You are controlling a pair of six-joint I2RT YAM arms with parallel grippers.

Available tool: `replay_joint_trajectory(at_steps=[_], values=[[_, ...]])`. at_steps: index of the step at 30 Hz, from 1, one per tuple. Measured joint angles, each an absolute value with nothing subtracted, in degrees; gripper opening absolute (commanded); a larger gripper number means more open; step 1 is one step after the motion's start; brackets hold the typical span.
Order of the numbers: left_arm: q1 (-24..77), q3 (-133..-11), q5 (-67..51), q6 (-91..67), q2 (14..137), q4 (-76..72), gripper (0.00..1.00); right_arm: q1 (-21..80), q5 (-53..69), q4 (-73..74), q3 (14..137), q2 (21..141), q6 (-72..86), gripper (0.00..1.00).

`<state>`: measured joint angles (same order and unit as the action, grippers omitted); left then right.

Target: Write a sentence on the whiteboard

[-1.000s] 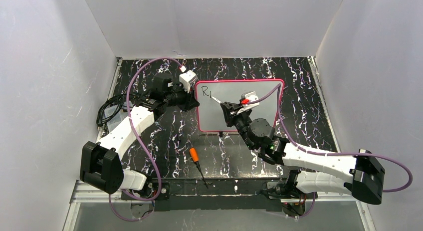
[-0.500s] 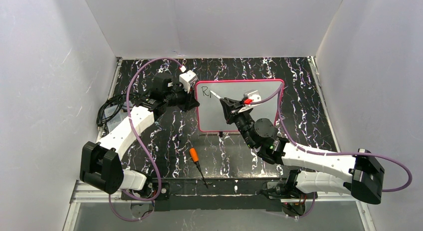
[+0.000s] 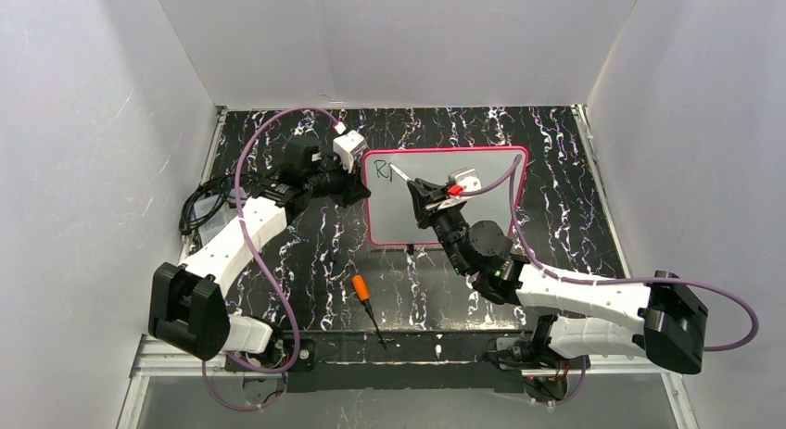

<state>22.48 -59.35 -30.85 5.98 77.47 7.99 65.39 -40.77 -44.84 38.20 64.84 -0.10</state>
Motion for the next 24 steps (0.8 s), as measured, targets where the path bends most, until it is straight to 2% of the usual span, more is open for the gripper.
replay_joint_trajectory(at_steps=[14,24], values=[[22.5,-59.4,-30.9,5.6,77.5,8.1,0.0,65.4,-39.5,-43.2,37.6,58.8,2.2,0.01],[22.5,-59.4,-30.9,5.5,77.5,8.1,0.0,65.4,-41.9,-40.1,36.6,59.0,3.5,0.01]])
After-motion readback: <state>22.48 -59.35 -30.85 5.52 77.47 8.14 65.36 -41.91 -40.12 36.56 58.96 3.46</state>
